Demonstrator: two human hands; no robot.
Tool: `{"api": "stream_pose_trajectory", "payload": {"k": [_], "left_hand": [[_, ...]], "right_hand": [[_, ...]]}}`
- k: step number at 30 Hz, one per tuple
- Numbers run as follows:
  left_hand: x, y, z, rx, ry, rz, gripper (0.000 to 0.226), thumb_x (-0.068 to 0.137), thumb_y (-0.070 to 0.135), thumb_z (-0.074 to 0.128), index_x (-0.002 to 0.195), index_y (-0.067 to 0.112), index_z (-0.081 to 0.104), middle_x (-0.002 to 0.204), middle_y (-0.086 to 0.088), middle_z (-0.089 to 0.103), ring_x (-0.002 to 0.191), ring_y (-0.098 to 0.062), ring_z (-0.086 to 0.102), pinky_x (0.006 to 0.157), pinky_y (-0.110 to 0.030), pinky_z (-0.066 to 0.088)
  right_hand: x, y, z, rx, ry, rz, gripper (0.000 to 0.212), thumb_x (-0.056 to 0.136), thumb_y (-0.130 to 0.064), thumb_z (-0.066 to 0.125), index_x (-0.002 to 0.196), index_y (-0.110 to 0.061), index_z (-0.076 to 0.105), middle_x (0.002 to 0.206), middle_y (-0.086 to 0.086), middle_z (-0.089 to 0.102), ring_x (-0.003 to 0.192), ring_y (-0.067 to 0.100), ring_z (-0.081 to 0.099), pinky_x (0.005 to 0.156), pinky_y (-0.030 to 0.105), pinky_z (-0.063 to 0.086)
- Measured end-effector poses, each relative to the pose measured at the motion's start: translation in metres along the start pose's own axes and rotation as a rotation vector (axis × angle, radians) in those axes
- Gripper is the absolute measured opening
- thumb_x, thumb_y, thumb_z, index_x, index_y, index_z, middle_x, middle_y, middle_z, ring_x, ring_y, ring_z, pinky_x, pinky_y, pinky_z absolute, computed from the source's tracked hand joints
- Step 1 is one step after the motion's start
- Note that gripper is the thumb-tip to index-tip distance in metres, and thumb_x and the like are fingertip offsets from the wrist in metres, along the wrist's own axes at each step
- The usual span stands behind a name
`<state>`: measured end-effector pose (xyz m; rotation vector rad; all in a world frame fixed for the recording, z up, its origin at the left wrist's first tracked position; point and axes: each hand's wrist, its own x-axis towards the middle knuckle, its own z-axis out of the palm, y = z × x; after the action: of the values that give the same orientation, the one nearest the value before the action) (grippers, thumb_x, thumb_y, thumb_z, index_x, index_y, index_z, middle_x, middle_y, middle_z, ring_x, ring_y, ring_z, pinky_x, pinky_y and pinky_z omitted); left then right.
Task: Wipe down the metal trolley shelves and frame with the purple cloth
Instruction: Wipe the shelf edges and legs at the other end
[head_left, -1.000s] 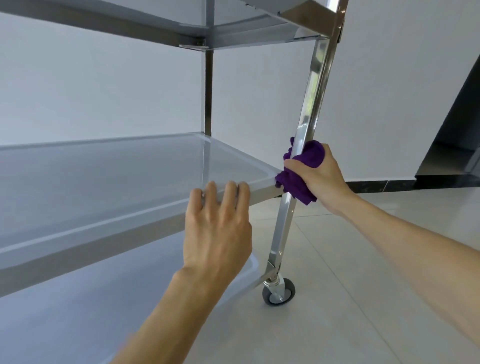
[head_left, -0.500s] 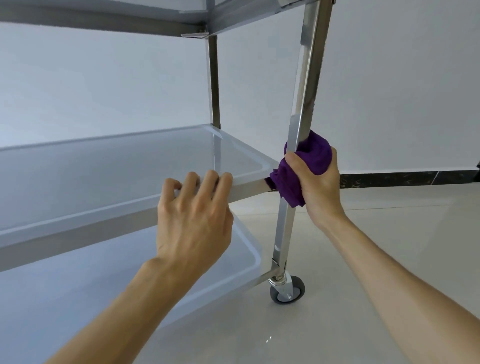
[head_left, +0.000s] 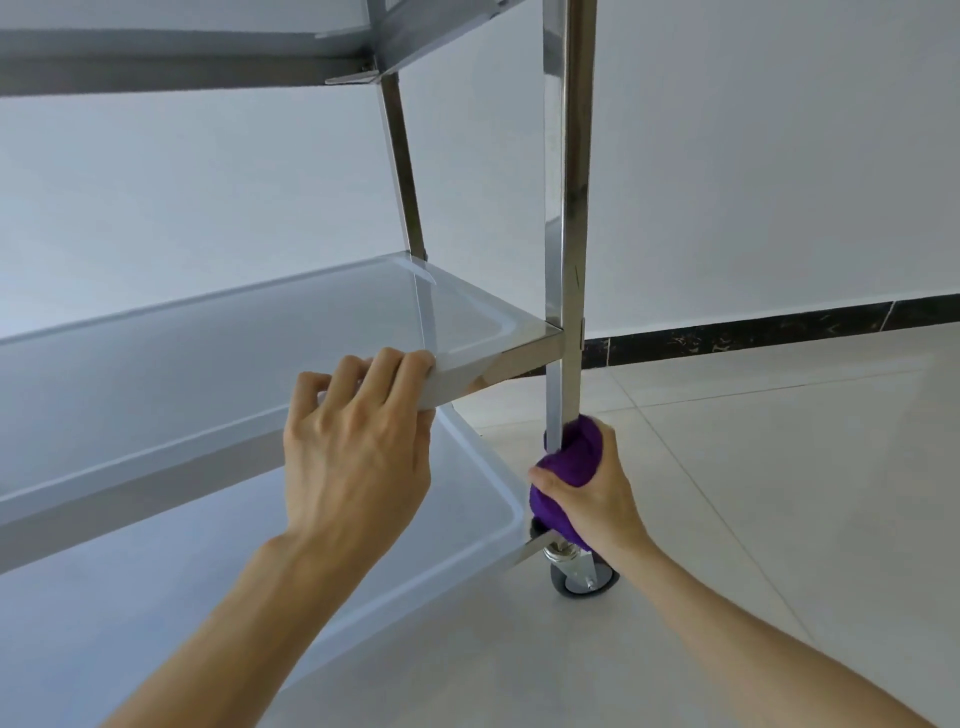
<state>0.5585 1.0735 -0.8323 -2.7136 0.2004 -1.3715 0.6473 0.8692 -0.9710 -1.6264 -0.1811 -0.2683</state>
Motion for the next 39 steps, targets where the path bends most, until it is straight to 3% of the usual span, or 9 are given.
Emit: {"api": "stream_pose_trajectory", "payload": {"k": [3, 7, 14, 19, 22, 29, 34, 37, 39], "left_hand": [[0.002, 0.000, 0.000, -0.016, -0.024, 0.001, 0.026, 0.088, 0.019, 0.060, 0.113, 0.018, 0.059, 0.098, 0.004, 0.063, 0.085, -0.026, 0.057, 0.079, -0.037, 0.035], [0.002, 0.000, 0.001, 0.010, -0.021, 0.014, 0.025, 0.089, 0.018, 0.058, 0.114, 0.017, 0.058, 0.098, 0.003, 0.063, 0.085, -0.027, 0.057, 0.080, -0.039, 0.037], [0.003, 0.000, 0.003, 0.007, 0.001, 0.033, 0.023, 0.090, 0.016, 0.056, 0.113, 0.015, 0.058, 0.096, 0.001, 0.063, 0.082, -0.028, 0.056, 0.080, -0.039, 0.036], [0.004, -0.001, -0.001, 0.005, -0.053, 0.042, 0.026, 0.089, 0.013, 0.058, 0.115, 0.015, 0.058, 0.098, 0.001, 0.063, 0.082, -0.028, 0.056, 0.082, -0.040, 0.037], [0.002, -0.005, -0.006, -0.011, -0.107, 0.066, 0.035, 0.084, 0.010, 0.061, 0.119, 0.015, 0.058, 0.102, 0.002, 0.064, 0.087, -0.027, 0.057, 0.085, -0.039, 0.039], [0.004, -0.028, -0.022, -0.147, -0.181, 0.179, 0.050, 0.079, 0.010, 0.069, 0.127, 0.016, 0.060, 0.116, 0.004, 0.068, 0.096, -0.026, 0.065, 0.085, -0.039, 0.048], [0.000, -0.041, -0.036, -0.146, -0.295, 0.148, 0.060, 0.089, 0.033, 0.063, 0.143, 0.027, 0.038, 0.146, 0.007, 0.047, 0.130, -0.023, 0.047, 0.106, -0.041, 0.034], [-0.006, -0.058, -0.042, -0.008, -0.352, 0.085, 0.064, 0.091, 0.043, 0.054, 0.146, 0.027, 0.025, 0.146, 0.007, 0.040, 0.131, -0.021, 0.043, 0.105, -0.040, 0.032], [-0.014, -0.065, -0.049, 0.044, -0.374, 0.080, 0.060, 0.090, 0.032, 0.054, 0.143, 0.023, 0.028, 0.139, 0.007, 0.044, 0.128, -0.019, 0.045, 0.101, -0.039, 0.034]], "right_hand": [[-0.016, 0.024, 0.002, -0.058, 0.019, 0.110, 0.061, 0.069, -0.022, 0.085, 0.110, -0.046, 0.046, 0.110, -0.018, 0.061, 0.104, 0.008, 0.062, 0.072, 0.015, 0.053], [-0.011, 0.009, 0.003, -0.102, 0.066, 0.146, 0.055, 0.068, -0.027, 0.086, 0.108, -0.041, 0.049, 0.109, -0.016, 0.062, 0.104, 0.011, 0.061, 0.086, 0.034, 0.055], [0.029, -0.056, 0.009, -0.038, 0.186, -0.087, 0.065, 0.067, -0.034, 0.087, 0.115, -0.044, 0.044, 0.111, -0.018, 0.058, 0.101, 0.006, 0.058, 0.068, 0.018, 0.052], [-0.006, -0.002, 0.002, -0.189, 0.037, 0.110, 0.069, 0.069, -0.017, 0.085, 0.122, -0.033, 0.044, 0.119, -0.006, 0.054, 0.111, 0.016, 0.056, 0.083, 0.029, 0.054], [-0.019, 0.005, -0.015, -0.313, -0.026, 0.122, 0.067, 0.071, -0.021, 0.084, 0.125, -0.030, 0.045, 0.123, -0.005, 0.054, 0.114, 0.014, 0.055, 0.084, 0.025, 0.049], [-0.004, -0.121, -0.040, -0.537, -0.037, -0.497, 0.086, 0.070, -0.031, 0.087, 0.141, -0.036, 0.038, 0.130, -0.016, 0.038, 0.120, -0.003, 0.045, 0.093, 0.008, 0.044], [0.017, -0.190, -0.023, -1.190, -0.229, -0.860, 0.097, 0.066, -0.043, 0.087, 0.145, -0.022, 0.035, 0.133, 0.001, 0.040, 0.111, 0.020, 0.044, 0.096, 0.035, 0.046], [0.025, -0.192, -0.006, -1.432, -0.338, -0.873, 0.096, 0.068, -0.041, 0.087, 0.146, -0.016, 0.036, 0.131, 0.008, 0.046, 0.112, 0.025, 0.048, 0.095, 0.036, 0.044], [0.027, -0.185, 0.001, -1.405, -0.325, -0.757, 0.092, 0.072, -0.040, 0.084, 0.147, -0.022, 0.032, 0.133, 0.004, 0.042, 0.115, 0.024, 0.046, 0.093, 0.035, 0.046]]}}
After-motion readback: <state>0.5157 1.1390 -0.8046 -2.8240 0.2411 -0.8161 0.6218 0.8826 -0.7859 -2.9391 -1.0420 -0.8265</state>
